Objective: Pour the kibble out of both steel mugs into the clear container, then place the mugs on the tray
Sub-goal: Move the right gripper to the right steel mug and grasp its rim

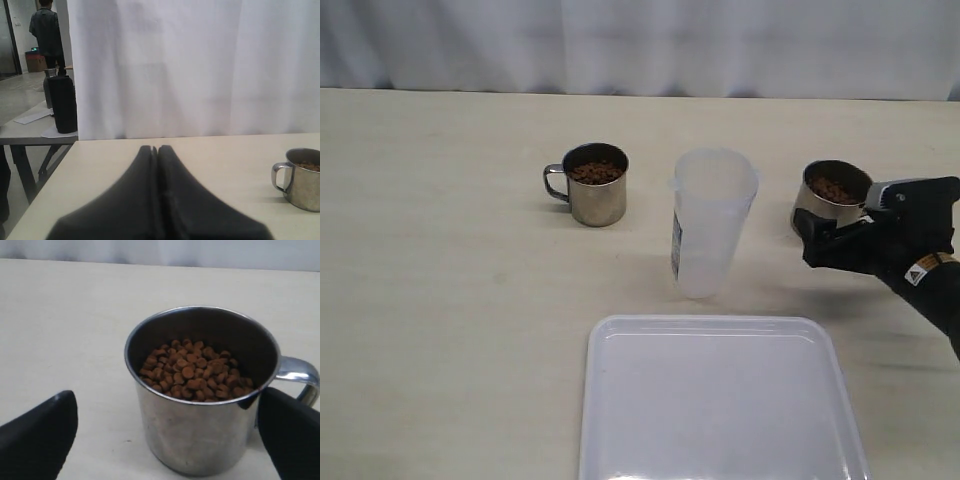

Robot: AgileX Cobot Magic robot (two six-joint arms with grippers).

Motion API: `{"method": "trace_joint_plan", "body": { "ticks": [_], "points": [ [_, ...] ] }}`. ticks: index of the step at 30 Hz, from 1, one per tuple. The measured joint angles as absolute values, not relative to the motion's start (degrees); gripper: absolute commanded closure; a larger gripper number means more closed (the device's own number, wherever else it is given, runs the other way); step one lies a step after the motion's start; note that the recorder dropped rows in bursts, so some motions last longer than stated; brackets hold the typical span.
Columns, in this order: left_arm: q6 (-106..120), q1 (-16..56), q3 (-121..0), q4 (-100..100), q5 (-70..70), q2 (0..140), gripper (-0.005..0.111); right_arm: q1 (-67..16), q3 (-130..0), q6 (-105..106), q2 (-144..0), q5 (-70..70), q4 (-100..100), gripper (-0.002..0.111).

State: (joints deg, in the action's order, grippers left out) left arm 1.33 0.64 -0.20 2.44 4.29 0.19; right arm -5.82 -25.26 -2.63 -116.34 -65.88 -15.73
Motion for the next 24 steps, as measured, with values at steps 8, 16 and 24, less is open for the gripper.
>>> {"method": "trace_joint_plan", "body": {
  "ticks": [8, 16, 24],
  "points": [
    [1.33, 0.64, -0.20, 2.44, 4.29, 0.19, 0.107, -5.82, -28.10, -2.63, -120.65, -67.74, -15.50, 0.018],
    [1.33, 0.64, -0.20, 2.44, 4.29, 0.19, 0.107, -5.82, -29.26, -2.63, -122.05, -67.50, -15.23, 0.019],
    [1.33, 0.64, -0.20, 2.44, 4.29, 0.19, 0.107, -5.82, -35.61, -2.63, -126.48, -67.35, -15.09, 0.019]
  ]
}}
